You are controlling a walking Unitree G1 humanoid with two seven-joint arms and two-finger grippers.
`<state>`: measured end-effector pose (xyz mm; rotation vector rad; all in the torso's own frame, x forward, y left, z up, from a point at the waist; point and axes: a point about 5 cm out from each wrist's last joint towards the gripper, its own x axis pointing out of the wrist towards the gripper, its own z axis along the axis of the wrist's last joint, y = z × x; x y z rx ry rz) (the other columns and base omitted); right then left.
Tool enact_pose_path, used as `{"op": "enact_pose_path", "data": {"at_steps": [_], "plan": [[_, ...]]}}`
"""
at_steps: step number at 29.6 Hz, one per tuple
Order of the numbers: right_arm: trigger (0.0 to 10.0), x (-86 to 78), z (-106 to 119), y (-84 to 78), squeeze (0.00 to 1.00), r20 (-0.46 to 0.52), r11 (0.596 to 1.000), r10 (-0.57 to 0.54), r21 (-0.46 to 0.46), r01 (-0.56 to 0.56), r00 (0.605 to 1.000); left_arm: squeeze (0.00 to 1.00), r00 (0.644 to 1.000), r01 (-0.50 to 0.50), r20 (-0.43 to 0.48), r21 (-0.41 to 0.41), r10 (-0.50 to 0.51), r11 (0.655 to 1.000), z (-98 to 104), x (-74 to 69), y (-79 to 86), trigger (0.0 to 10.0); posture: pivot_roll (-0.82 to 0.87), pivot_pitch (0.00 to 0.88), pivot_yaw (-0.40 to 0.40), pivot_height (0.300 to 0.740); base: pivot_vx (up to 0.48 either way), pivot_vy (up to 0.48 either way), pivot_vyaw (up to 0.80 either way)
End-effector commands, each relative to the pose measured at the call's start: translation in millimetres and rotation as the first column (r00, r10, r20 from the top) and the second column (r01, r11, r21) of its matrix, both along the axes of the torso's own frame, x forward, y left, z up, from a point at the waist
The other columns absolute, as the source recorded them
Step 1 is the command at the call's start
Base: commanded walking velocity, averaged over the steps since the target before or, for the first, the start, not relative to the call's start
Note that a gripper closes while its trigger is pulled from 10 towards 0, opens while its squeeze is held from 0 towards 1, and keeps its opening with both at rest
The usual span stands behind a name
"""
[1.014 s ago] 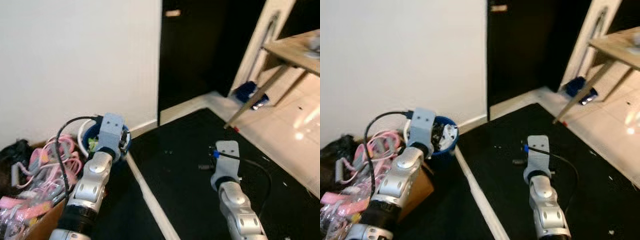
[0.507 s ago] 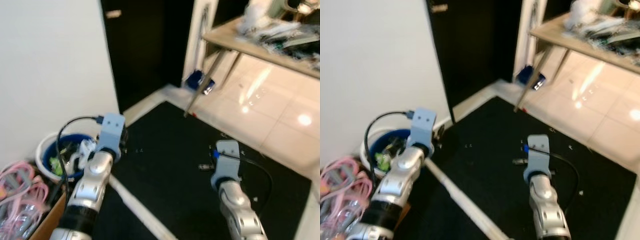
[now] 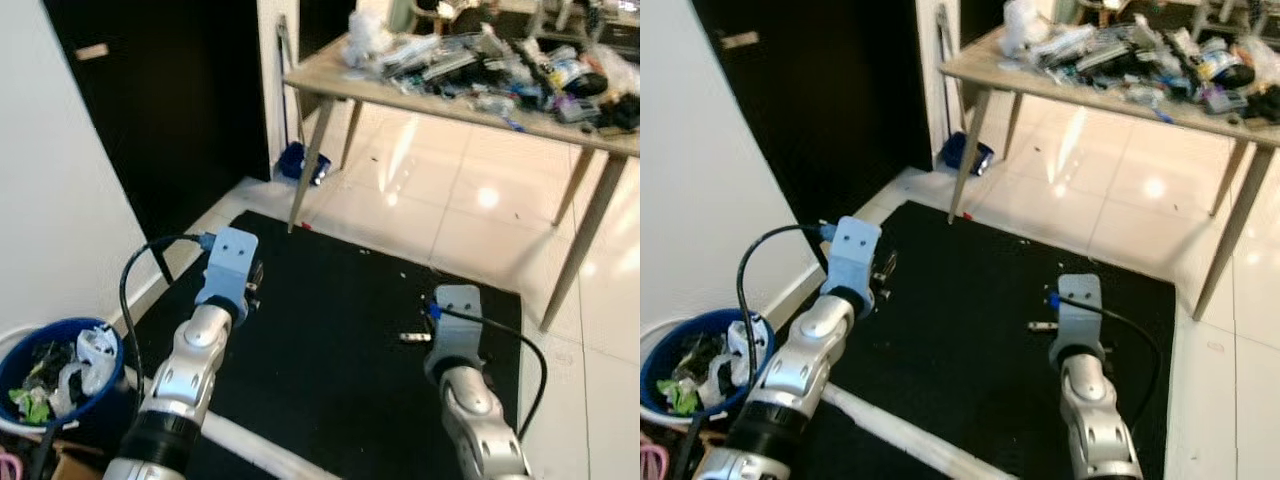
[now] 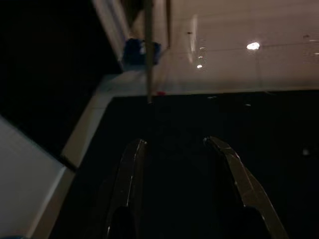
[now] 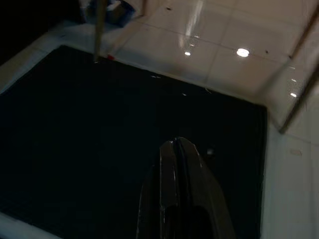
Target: Picking trash to rubbish bin
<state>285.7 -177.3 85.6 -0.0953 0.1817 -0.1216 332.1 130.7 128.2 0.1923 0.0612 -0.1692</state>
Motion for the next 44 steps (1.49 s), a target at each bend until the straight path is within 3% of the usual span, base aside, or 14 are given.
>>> {"op": "enact_pose_path", "data": {"at_steps": [1, 27, 31, 35, 37, 38, 39, 40, 41, 43, 44], "plan": [[10.0, -1.2, -1.6, -1.7, 0.00, -0.011, 1.000, -0.011, -0.001, 0.011, 1.000, 0.00, 1.000, 0.002, -0.014, 0.011, -0.002, 1.000, -3.3, -0.6, 1.6, 10.0, -0.05, 0.094, 0.070, 0.740, 0.000, 0.000, -0.80], [10.0, -2.0, -0.8, 0.0, 0.00, 0.001, 1.000, 0.012, 0.013, -0.012, 1.000, 0.00, 1.000, -0.008, 0.007, 0.008, 0.008, 1.000, -3.2, -1.2, 4.6, 10.0, -0.05, 0.105, 0.071, 0.740, 0.000, 0.000, -0.78], [10.0, 6.7, -20.2, 8.1, 0.00, -0.103, 0.983, 0.122, -0.126, -0.135, 0.987, 0.00, 1.000, -0.019, -0.002, 0.032, 0.019, 0.999, -6.7, 5.6, 5.3, 10.0, -0.03, 0.127, 0.066, 0.740, 0.000, 0.000, 0.00], [10.0, 16.2, -13.5, 9.0, 0.00, -0.081, 0.988, 0.142, -0.054, -0.147, 0.987, 0.00, 1.000, -0.019, 0.017, 0.037, 0.018, 0.999, 1.7, 11.3, 6.7, 10.0, -0.03, 0.143, 0.069, 0.740, 0.000, 0.000, 0.00], [10.0, 25.0, 0.9, 14.0, 0.00, -0.036, 0.982, 0.185, 0.053, -0.183, 0.982, 0.00, 0.999, -0.028, 0.022, 0.036, 0.027, 0.999, 5.6, 13.7, 11.1, 10.0, -0.03, 0.171, 0.076, 0.740, 0.000, 0.000, 0.00], [10.0, 25.0, 0.9, 14.0, 0.00, -0.036, 0.982, 0.185, 0.053, -0.183, 0.982, 0.00, 0.999, -0.028, 0.022, 0.036, 0.027, 0.999, 5.6, 13.7, 11.1, 10.0, -0.03, 0.171, 0.076, 0.740, 0.000, 0.000, 0.00], [10.0, 36.1, 28.4, 27.1, 0.00, 0.050, 0.941, 0.268, 0.202, -0.273, 0.962, 0.00, 0.999, -0.033, 0.022, 0.039, 0.033, 0.999, 7.5, 14.5, 14.3, 10.0, -0.03, 0.185, 0.079, 0.740, 0.000, 0.000, 0.00], [10.0, 36.1, 28.4, 27.1, 0.00, 0.050, 0.941, 0.268, 0.202, -0.273, 0.962, 0.00, 0.999, -0.033, 0.022, 0.039, 0.033, 0.999, 7.5, 14.5, 14.3, 10.0, -0.03, 0.185, 0.079, 0.740, 0.000, 0.000, 0.00], [10.0, 40.4, 43.1, 34.3, 0.00, 0.094, 0.908, 0.304, 0.274, -0.318, 0.948, 0.00, 0.999, -0.034, 0.024, 0.039, 0.033, 0.999, 8.5, 14.8, 14.8, 10.0, -0.03, 0.189, 0.079, 0.740, 0.000, 0.000, 0.00], [10.0, 50.0, 87.8, 53.9, 0.00, 0.202, 0.802, 0.404, 0.390, -0.452, 0.892, 0.00, 0.999, -0.029, 0.037, 0.036, 0.028, 0.999, 15.0, 16.7, 13.2, 10.0, -0.02, 0.211, 0.082, 0.740, 0.000, 0.000, 0.00], [10.0, 54.0, 104.5, 60.8, 0.00, 0.231, 0.768, 0.441, 0.403, -0.498, 0.867, 0.00, 0.999, -0.026, 0.045, 0.036, 0.024, 0.999, 18.2, 18.5, 12.3, 10.0, -0.02, 0.223, 0.082, 0.740, 0.000, 0.000, 0.00]]}}
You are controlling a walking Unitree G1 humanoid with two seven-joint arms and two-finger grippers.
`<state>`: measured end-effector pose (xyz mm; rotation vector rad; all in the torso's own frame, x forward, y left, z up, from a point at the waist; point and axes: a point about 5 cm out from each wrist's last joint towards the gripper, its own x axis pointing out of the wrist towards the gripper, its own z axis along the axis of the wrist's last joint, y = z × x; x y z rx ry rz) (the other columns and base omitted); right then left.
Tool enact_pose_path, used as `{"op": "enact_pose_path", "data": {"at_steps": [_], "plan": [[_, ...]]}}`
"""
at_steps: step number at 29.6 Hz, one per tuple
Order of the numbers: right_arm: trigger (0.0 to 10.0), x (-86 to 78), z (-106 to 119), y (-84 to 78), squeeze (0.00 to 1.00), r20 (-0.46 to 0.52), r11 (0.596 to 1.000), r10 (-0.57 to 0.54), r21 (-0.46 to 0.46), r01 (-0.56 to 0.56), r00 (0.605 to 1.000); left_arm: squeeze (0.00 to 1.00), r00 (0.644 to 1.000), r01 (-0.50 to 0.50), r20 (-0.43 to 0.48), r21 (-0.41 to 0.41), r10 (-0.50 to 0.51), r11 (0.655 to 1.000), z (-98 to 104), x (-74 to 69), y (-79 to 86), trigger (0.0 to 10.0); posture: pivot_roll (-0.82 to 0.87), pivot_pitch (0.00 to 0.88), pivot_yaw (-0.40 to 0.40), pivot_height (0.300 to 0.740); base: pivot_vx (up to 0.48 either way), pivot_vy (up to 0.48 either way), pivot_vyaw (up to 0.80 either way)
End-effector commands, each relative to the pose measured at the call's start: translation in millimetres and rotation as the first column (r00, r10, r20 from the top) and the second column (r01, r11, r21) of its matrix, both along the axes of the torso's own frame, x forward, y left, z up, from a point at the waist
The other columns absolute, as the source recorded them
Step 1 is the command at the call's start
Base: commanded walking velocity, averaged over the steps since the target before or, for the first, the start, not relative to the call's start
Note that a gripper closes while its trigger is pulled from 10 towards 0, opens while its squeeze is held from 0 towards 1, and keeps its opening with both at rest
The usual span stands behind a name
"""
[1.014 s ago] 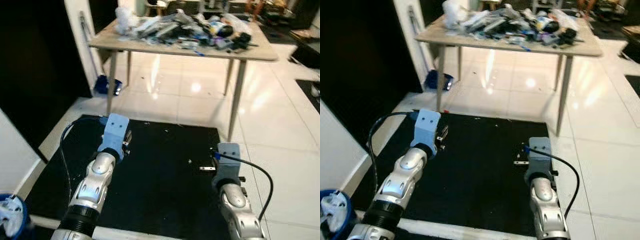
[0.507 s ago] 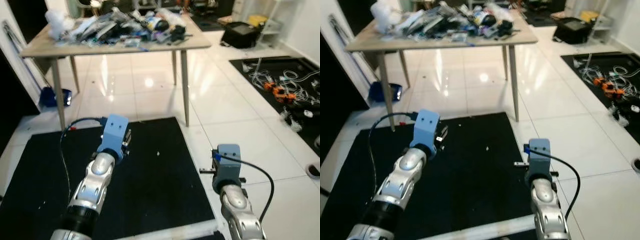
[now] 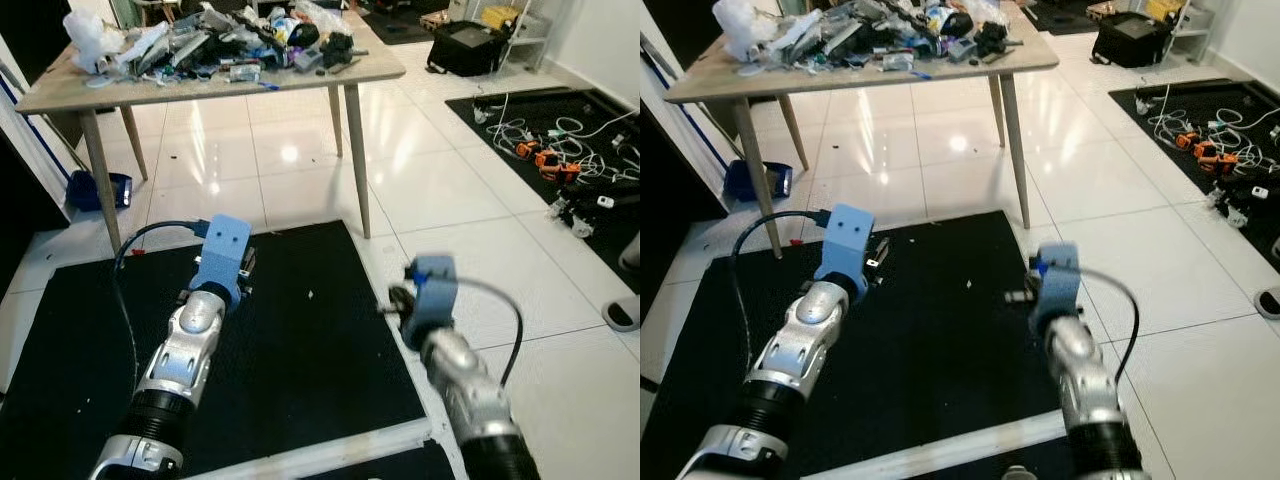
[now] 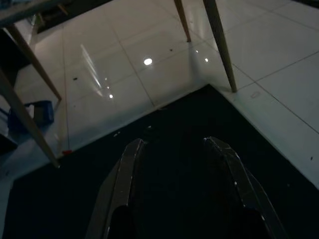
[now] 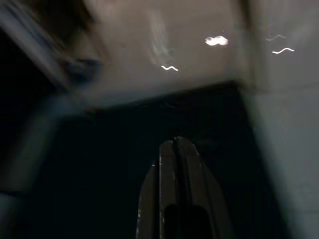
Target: Picking trash to rubbish bin
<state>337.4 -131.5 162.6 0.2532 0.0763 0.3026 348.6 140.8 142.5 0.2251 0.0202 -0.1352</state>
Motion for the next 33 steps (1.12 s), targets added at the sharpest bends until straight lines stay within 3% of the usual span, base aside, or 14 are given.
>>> {"op": "enact_pose_path", "data": {"at_steps": [1, 6, 8, 14, 15, 16, 17, 18, 20, 27, 29, 30, 32, 33], "plan": [[10.0, 5.3, 40.1, 20.0, 0.00, 0.044, 0.984, 0.146, 0.095, -0.149, 0.988, 0.00, 1.000, 0.007, 0.004, 0.006, -0.007, 1.000, 6.2, 3.4, 1.2, 10.0, -0.02, 0.228, 0.083, 0.740, 0.000, 0.000, 0.00], [10.0, 8.4, 76.3, 35.7, 0.00, 0.120, 0.958, 0.239, 0.133, -0.254, 0.964, 0.00, 1.000, 0.022, 0.015, 0.011, -0.022, 1.000, 10.0, 5.6, -2.5, 10.0, -0.01, 0.249, 0.080, 0.740, 0.000, 0.000, 0.00], [10.0, 1.9, 112.3, 51.4, 0.00, 0.203, 0.905, 0.323, 0.220, -0.364, 0.925, 0.00, 0.999, 0.034, 0.025, 0.021, -0.035, 0.999, 14.3, 5.1, -3.6, 10.0, 0.00, 0.267, 0.076, 0.740, 0.000, 0.000, 0.00], [10.0, -8.9, 141.5, 60.5, 0.00, 0.270, 0.847, 0.383, 0.278, -0.452, 0.883, 0.00, 0.999, 0.037, 0.031, 0.022, -0.037, 0.999, 18.8, 4.8, -1.6, 10.0, 0.00, 0.284, 0.080, 0.740, 0.000, 0.000, 0.00], [10.0, -16.5, 161.4, 65.3, 0.00, 0.317, 0.805, 0.410, 0.314, -0.503, 0.855, 0.00, 0.999, 0.041, 0.032, 0.033, -0.042, 0.999, 19.7, 4.2, -0.5, 10.0, 0.02, 0.289, 0.079, 0.740, 0.000, 0.000, 0.00], [10.0, -16.5, 161.4, 65.3, 0.00, 0.317, 0.805, 0.410, 0.314, -0.503, 0.855, 0.00, 0.999, 0.041, 0.032, 0.033, -0.042, 0.999, 19.7, 4.2, -0.5, 10.0, 0.02, 0.289, 0.079, 0.740, 0.000, 0.000, 0.00], [10.0, -24.9, 182.4, 69.5, 0.00, 0.362, 0.756, 0.447, 0.336, -0.562, 0.818, 0.00, 0.999, 0.041, 0.033, 0.037, -0.042, 0.998, 20.4, 3.8, 0.9, 10.0, 0.02, 0.285, 0.082, 0.740, 0.000, 0.000, 0.00], [10.0, -24.9, 182.4, 69.5, 0.00, 0.362, 0.756, 0.447, 0.336, -0.562, 0.818, 0.00, 0.999, 0.041, 0.033, 0.037, -0.042, 0.998, 20.4, 3.8, 0.9, 10.0, 0.02, 0.285, 0.082, 0.740, 0.000, 0.000, 0.00], [10.0, -33.4, 203.2, 73.7, 0.00, 0.422, 0.696, 0.480, 0.351, -0.627, 0.769, 0.00, 0.999, 0.040, 0.035, 0.036, -0.041, 0.999, 21.6, 4.1, 1.8, 10.0, 0.02, 0.284, 0.083, 0.740, 0.000, 0.000, 0.00], [10.0, -48.1, 237.6, 78.6, 0.00, 0.526, 0.587, 0.502, 0.377, -0.717, 0.687, 0.00, 0.998, 0.044, 0.034, 0.036, -0.045, 0.998, 21.4, 3.9, 0.3, 10.0, 0.02, 0.280, 0.086, 0.740, 0.000, 0.000, 0.00], [10.0, -62.4, 267.1, 79.3, 0.00, 0.614, 0.470, 0.491, 0.411, -0.781, 0.619, 0.00, 0.998, 0.051, 0.030, 0.034, -0.053, 0.998, 21.4, 3.4, -2.7, 10.0, 0.02, 0.280, 0.087, 0.740, 0.000, 0.000, 0.00], [10.0, -62.4, 267.1, 79.3, 0.00, 0.614, 0.470, 0.491, 0.411, -0.781, 0.619, 0.00, 0.998, 0.051, 0.030, 0.034, -0.053, 0.998, 21.4, 3.4, -2.7, 10.0, 0.02, 0.280, 0.087, 0.740, 0.000, 0.000, 0.00], [10.0, -69.4, 279.0, 77.6, 0.00, 0.643, 0.392, 0.480, 0.450, -0.802, 0.596, 0.00, 0.998, 0.053, 0.029, 0.033, -0.054, 0.998, 22.0, 3.3, -3.2, 10.0, 0.02, 0.281, 0.089, 0.740, 0.000, 0.000, 0.00], [10.0, -69.4, 279.0, 77.6, 0.00, 0.643, 0.392, 0.480, 0.450, -0.802, 0.596, 0.00, 0.998, 0.053, 0.029, 0.033, -0.054, 0.998, 22.0, 3.3, -3.2, 10.0, 0.02, 0.281, 0.089, 0.740, 0.000, 0.000, 0.00]]}}
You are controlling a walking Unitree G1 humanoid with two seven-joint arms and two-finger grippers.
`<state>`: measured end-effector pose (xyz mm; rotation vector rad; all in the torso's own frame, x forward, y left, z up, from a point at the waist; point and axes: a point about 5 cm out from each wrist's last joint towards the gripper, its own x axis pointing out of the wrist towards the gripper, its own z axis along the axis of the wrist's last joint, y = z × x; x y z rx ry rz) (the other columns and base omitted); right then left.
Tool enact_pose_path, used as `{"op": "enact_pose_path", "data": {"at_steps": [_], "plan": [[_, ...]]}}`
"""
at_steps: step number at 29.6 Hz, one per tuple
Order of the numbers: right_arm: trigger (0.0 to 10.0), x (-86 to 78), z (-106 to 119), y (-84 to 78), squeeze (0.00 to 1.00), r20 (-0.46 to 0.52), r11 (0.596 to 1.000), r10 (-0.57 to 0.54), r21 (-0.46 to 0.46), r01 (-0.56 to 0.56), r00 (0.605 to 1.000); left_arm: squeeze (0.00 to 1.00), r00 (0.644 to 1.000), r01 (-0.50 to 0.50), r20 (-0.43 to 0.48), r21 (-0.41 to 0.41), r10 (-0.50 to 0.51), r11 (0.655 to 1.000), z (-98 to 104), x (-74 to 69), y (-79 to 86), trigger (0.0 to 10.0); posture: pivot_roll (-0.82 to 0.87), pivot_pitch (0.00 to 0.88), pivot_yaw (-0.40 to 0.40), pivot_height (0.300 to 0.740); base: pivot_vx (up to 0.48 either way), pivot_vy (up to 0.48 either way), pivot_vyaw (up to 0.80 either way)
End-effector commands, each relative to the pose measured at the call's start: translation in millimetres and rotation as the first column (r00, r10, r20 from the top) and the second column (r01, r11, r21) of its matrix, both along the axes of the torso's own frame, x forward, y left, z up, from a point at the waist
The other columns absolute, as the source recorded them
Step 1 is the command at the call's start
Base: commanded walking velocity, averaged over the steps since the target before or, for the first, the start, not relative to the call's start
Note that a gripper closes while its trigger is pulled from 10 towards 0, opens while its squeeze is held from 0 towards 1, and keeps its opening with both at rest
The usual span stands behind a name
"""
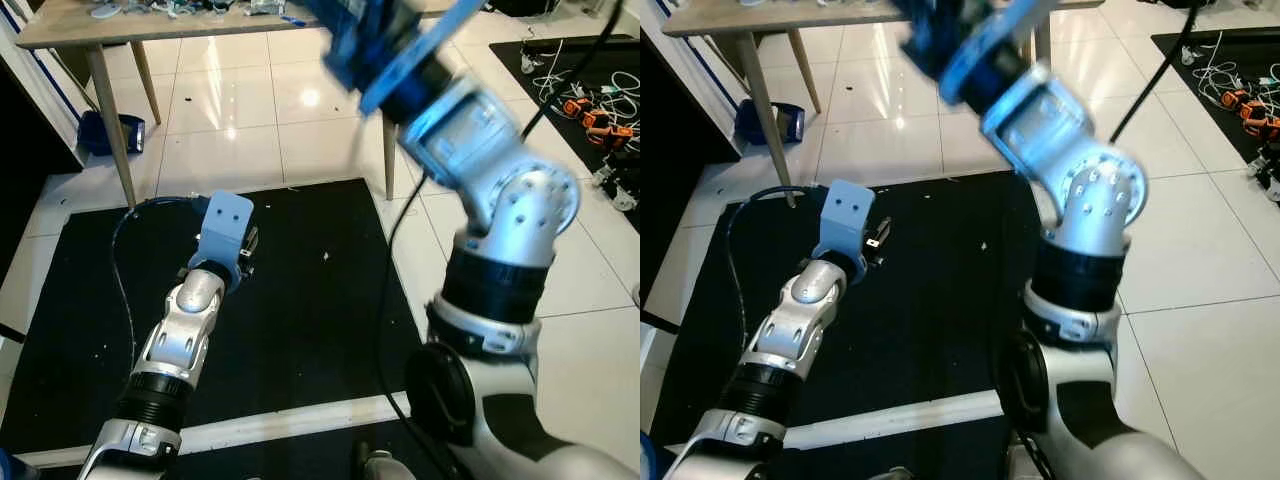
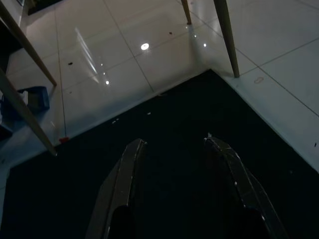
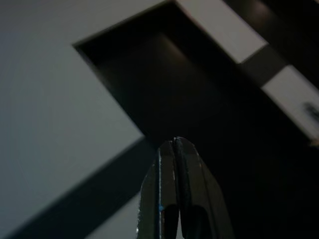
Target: Picking trash to rubbish bin
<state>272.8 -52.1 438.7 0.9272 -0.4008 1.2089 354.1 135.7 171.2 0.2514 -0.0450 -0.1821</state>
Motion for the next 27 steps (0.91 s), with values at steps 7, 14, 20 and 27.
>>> {"op": "enact_pose_path", "data": {"at_steps": [7, 14, 20, 27], "plan": [[10.0, -11.6, 17.7, -14.4, 0.00, -0.014, 0.982, 0.109, 0.153, -0.106, 0.994, 0.00, 0.999, -0.001, -0.032, 0.013, 0.002, 1.000, -6.4, -1.9, 3.3, 10.0, 0.02, 0.274, 0.090, 0.740, 0.000, 0.000, 0.00], [10.0, -3.4, 19.2, -28.4, 0.00, -0.111, 0.945, 0.176, 0.299, -0.136, 0.978, 0.00, 1.000, -0.003, -0.029, 0.010, 0.004, 1.000, -5.3, -2.5, 2.9, 10.0, 0.03, 0.267, 0.087, 0.740, 0.000, 0.000, 0.00], [10.0, -7.1, 18.5, -19.8, 0.00, -0.109, 0.944, 0.218, 0.274, -0.181, 0.970, 0.00, 1.000, -0.005, -0.030, 0.013, 0.006, 1.000, -5.3, -2.8, 4.1, 10.0, 0.02, 0.270, 0.089, 0.740, 0.000, 0.000, 0.00], [10.0, 3.7, 15.1, -40.8, 0.00, -0.170, 0.911, 0.229, 0.385, -0.149, 0.959, 0.00, 0.999, -0.004, -0.032, 0.013, 0.004, 1.000, -5.8, -2.9, 3.3, 10.0, 0.03, 0.272, 0.088, 0.740, 0.000, 0.000, 0.00]]}}
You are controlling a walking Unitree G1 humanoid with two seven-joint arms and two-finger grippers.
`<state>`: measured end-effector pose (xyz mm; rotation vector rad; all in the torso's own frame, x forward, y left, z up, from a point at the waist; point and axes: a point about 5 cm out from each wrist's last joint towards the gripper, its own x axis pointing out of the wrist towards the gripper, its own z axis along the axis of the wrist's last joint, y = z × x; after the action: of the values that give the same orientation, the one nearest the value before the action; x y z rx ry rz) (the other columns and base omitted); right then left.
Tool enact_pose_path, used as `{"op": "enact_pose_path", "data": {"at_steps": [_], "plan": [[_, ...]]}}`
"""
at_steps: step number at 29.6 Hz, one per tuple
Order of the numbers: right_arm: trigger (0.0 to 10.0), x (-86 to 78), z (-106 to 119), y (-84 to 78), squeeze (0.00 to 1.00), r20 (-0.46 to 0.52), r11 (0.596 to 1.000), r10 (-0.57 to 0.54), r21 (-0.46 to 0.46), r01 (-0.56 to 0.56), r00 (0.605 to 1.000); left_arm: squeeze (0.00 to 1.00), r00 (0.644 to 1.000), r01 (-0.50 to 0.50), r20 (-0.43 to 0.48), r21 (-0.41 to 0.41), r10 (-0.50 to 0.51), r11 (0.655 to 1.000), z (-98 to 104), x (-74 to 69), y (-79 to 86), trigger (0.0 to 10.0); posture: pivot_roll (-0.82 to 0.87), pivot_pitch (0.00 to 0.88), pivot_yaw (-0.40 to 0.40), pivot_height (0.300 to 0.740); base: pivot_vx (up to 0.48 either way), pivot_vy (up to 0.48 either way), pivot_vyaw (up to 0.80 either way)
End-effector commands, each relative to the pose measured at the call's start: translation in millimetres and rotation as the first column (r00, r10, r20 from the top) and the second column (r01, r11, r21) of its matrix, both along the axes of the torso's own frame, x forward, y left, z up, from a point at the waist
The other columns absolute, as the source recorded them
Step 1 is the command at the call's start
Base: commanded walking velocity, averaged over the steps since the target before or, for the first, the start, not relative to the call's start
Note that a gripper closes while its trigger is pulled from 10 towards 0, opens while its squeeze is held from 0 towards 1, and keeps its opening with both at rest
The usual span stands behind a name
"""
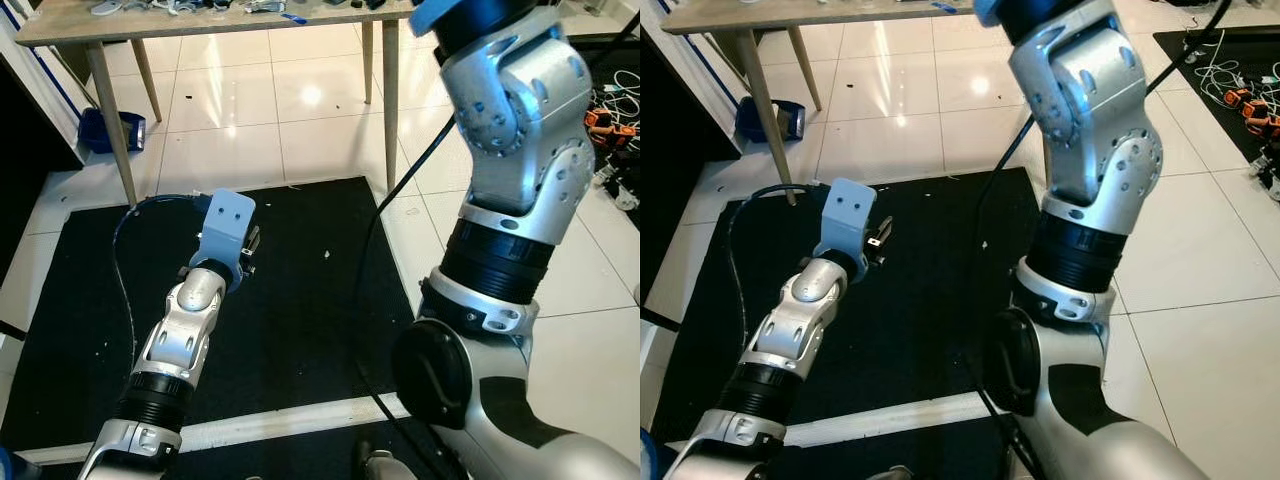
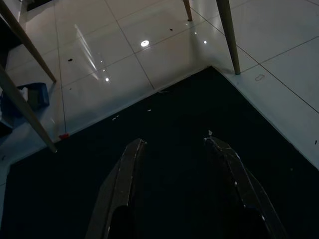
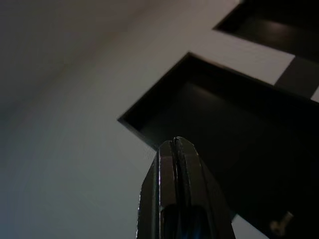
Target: Picking trash to rubbish bin
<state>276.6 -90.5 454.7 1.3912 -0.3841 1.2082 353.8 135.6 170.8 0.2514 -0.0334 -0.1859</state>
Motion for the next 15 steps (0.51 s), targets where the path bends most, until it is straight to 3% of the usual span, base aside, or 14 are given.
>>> {"op": "enact_pose_path", "data": {"at_steps": [1, 5, 9, 15], "plan": [[10.0, 1.4, -2.0, -3.7, 0.00, -0.030, 0.998, 0.038, 0.053, -0.036, 0.999, 0.00, 1.000, -0.006, -0.020, 0.012, 0.006, 1.000, -5.5, -2.7, 3.4, 10.0, 0.03, 0.272, 0.088, 0.740, 0.000, 0.000, 0.00], [10.0, -1.8, -6.5, 8.7, 0.00, -0.013, 0.998, 0.037, -0.043, -0.037, 0.999, 0.00, 1.000, -0.006, -0.020, 0.013, 0.006, 1.000, -5.3, -2.5, 3.5, 10.0, 0.02, 0.275, 0.091, 0.740, 0.000, 0.000, 0.00], [10.0, -5.2, -5.4, 10.7, 0.00, 0.009, 0.998, 0.058, -0.037, -0.058, 0.998, 0.00, 1.000, -0.006, -0.020, 0.012, 0.006, 1.000, -5.2, -2.2, 3.3, 10.0, 0.02, 0.275, 0.092, 0.740, 0.000, 0.000, 0.00], [10.0, -8.6, -5.0, 0.0, 0.00, 0.007, 1.000, 0.017, -0.001, -0.017, 1.000, 0.00, 1.000, -0.008, -0.019, 0.010, 0.009, 1.000, -4.8, -2.5, 4.3, 10.0, 0.02, 0.277, 0.092, 0.740, 0.000, 0.000, 0.00]]}}
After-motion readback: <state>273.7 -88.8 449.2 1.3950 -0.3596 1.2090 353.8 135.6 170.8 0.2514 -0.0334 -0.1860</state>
